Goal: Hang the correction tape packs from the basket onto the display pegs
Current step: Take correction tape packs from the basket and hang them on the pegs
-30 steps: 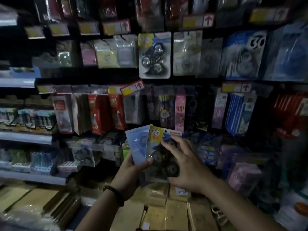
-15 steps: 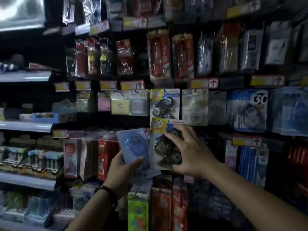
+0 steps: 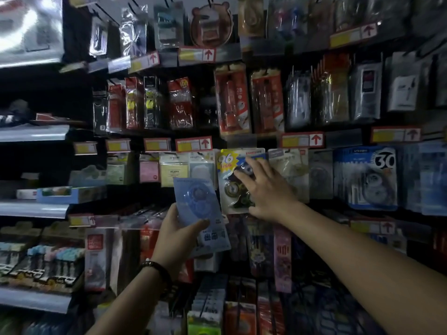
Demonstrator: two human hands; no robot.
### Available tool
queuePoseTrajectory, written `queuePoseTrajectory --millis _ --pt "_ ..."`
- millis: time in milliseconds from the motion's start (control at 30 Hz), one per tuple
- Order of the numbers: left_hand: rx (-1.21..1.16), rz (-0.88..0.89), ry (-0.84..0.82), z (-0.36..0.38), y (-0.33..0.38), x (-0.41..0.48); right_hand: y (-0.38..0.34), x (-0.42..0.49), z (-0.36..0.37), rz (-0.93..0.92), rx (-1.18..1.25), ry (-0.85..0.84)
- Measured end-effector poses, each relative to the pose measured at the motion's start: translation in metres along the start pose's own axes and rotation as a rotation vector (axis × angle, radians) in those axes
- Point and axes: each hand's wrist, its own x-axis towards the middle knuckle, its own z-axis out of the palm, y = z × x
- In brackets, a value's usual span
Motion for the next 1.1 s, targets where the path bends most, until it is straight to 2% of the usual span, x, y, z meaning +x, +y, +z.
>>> queuePoseTrajectory --millis 267,467,767,867,967,1033,1100 --pt "-0.003 0.031 -0.057 -0.001 -0.001 0.005 0.002 0.011 0.017 0.011 -0.06 0.02" --pt "-0.018 0.034 -0.075 -0.001 -0.007 0.008 0.003 0.015 0.018 0.039 -0.045 0.096" --pt "-0.017 0.04 -0.113 0.002 -0.005 0.008 0.003 0.028 0.009 0.083 0.01 -0.107" --pt "-0.013 0.021 -0.175 -0.002 -0.003 0.009 0.004 0.023 0.003 0.07 0.129 -0.03" --pt "0.027 0.014 -0.305 -0.003 0.001 0.009 0.004 0.012 -0.002 0.026 0.491 0.102" --pt "0.091 0.002 -0.39 -0.001 0.004 0.011 0.004 0.002 -0.008 0.03 0.77 0.039" --pt "0.169 -0.008 -0.426 0.003 0.006 0.015 0.01 -0.009 -0.013 0.095 0.923 -0.011"
